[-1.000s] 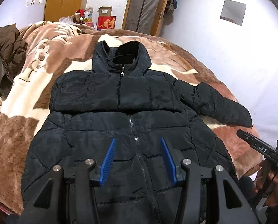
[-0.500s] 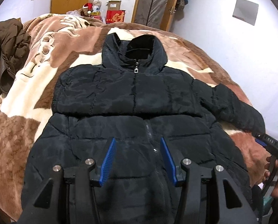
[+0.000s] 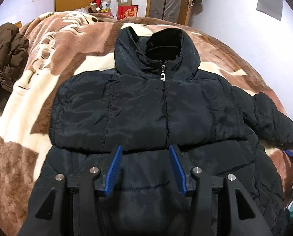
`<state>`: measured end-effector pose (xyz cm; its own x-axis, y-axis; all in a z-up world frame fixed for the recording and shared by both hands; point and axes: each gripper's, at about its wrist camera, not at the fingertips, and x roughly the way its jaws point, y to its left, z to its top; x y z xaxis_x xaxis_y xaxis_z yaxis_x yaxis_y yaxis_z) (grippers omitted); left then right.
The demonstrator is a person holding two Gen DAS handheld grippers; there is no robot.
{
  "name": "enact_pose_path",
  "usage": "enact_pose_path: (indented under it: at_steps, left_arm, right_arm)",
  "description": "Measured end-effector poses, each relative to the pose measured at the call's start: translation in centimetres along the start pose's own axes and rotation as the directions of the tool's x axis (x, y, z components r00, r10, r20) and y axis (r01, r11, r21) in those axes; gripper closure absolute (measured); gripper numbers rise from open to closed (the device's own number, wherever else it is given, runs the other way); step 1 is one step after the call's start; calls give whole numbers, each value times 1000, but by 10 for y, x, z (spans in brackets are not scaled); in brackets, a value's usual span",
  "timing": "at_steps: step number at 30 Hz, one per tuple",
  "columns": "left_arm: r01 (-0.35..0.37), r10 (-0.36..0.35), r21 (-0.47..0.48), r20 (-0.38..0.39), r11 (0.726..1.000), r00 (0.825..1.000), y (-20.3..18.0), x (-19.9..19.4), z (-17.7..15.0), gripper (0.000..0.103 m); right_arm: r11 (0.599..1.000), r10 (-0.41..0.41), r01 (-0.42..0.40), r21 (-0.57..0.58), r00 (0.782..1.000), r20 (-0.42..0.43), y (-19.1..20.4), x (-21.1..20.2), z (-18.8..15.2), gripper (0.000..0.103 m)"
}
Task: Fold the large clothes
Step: 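Grasp the other sleeve cuff with the right gripper and fold it across the chest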
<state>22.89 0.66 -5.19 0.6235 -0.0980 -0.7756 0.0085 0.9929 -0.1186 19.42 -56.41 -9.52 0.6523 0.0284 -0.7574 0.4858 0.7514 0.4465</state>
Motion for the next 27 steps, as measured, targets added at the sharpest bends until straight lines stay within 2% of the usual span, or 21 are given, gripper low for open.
enact_pose_path:
  at_steps: [7,10,12,14,17,21,26,27]
  left_arm:
    - [-4,3,-27,-50,1000,999,4,21,-8,52]
    - [-4,2,-36,-60,999,998,7,21,-11,52]
    - [-9,7,-34,-55,999,998,10,18,-11,52]
    - [-10,9,-40,-50,999,999,13,14,-11,52]
    - [-13,11,-44,-36,999,999,19,7,-9,52]
    - [-21,19,-59,-29,998,999,25,1,-4,52]
    - [-21,22,-79,9,997,1000,34,-15,5,52]
    - [-20,21,-84,18,996,1000,36,-18,7,52]
  right_arm:
    - [991,36,-50,125,993,110,-14,-2,20,46]
    - [983,47,-69,171,991,126,-21,-3,28,46]
    - [982,40,-64,179,990,135,-23,-5,34,63]
    - [979,57,-84,185,988,146,-22,-15,38,86]
    - [990,73,-93,108,981,179,-2,-38,42,91]
    - [989,145,-143,-27,969,201,43,-80,47,92]
    - [949,289,-251,-189,935,208,120,-127,43,92]
    - [930,331,-283,-235,923,198,142,-138,39,92]
